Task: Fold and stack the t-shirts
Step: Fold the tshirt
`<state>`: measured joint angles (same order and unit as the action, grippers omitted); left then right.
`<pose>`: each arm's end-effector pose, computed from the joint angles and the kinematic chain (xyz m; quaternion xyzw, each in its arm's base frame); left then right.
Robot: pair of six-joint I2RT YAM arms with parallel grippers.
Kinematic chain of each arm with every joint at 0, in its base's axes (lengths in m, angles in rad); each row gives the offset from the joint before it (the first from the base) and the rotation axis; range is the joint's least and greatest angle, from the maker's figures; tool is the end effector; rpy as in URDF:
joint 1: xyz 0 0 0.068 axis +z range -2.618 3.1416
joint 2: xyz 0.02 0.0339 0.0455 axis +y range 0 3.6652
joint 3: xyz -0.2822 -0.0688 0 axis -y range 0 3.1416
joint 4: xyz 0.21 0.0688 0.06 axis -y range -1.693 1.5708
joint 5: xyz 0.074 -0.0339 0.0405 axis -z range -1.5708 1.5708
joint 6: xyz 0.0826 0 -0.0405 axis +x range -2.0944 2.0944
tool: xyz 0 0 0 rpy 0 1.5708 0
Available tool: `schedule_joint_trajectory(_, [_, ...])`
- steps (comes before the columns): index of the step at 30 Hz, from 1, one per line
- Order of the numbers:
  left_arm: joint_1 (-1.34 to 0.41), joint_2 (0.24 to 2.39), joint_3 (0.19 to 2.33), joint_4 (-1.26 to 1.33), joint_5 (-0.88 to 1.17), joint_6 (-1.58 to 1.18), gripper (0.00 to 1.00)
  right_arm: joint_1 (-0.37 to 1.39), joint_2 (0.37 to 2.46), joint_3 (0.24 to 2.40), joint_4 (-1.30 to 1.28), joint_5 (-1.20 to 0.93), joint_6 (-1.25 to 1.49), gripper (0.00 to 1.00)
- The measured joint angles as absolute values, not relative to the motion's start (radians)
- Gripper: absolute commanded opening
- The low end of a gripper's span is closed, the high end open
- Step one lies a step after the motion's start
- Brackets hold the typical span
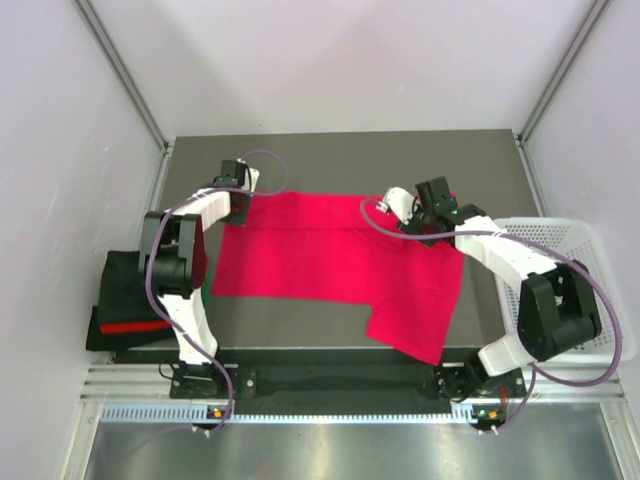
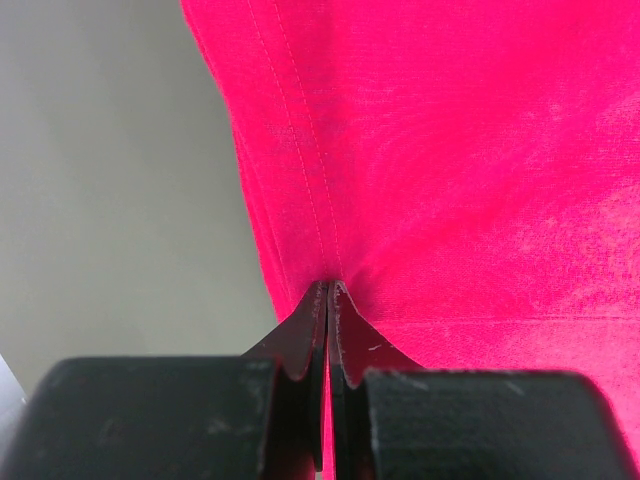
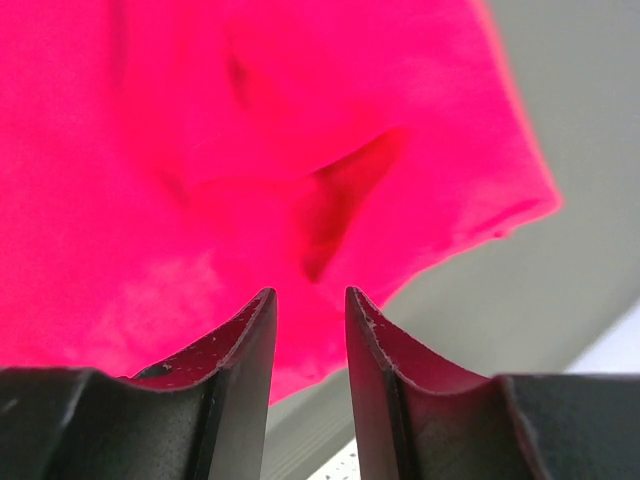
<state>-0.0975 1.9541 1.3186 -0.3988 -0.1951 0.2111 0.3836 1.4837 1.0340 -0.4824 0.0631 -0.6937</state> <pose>0.4090 -0.0239 0.1656 0.1220 0.9522 0.1087 0.2580 0.2838 0.1089 0.2318 -0.4783 0.8197 -0.0781 0.3054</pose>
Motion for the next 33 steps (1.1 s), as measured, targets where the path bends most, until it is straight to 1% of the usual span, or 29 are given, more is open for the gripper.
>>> schedule_joint_trajectory(2, [-0.098, 1.954, 1.319, -0.399, -0.195, 0.211, 0.01, 0.383, 1.484, 1.006, -0.495, 0.027, -0.720, 0.36])
schedule_joint_trajectory(8, [-0.097, 1.954, 1.318, -0.399, -0.196, 0.211, 0.01, 0.384, 1.541, 1.003, -0.505, -0.025, -0.765, 0.37])
schedule_joint_trajectory(16, [-0.097, 1.954, 1.318, -0.399, -0.196, 0.211, 0.01, 0.384, 1.630, 1.003, -0.471, -0.001, -0.785, 0.38])
schedule_joint_trajectory(29, [-0.097, 1.954, 1.318, -0.399, -0.196, 0.211, 0.01, 0.384, 1.688, 1.003, -0.405, 0.052, -0.785, 0.38])
schedule_joint_trajectory(30, [-0.098, 1.954, 1.318, -0.399, -0.196, 0.211, 0.01, 0.384, 1.692, 1.003, -0.404, 0.053, -0.785, 0.36])
schedule_joint_trajectory(31, [-0.098, 1.954, 1.318, -0.399, -0.196, 0.211, 0.01, 0.384, 1.697, 1.003, -0.403, 0.054, -0.785, 0.31])
schedule_joint_trajectory(33, [-0.097, 1.954, 1.318, -0.398, -0.196, 0.211, 0.01, 0.384, 1.700, 1.003, -0.398, 0.060, -0.783, 0.27])
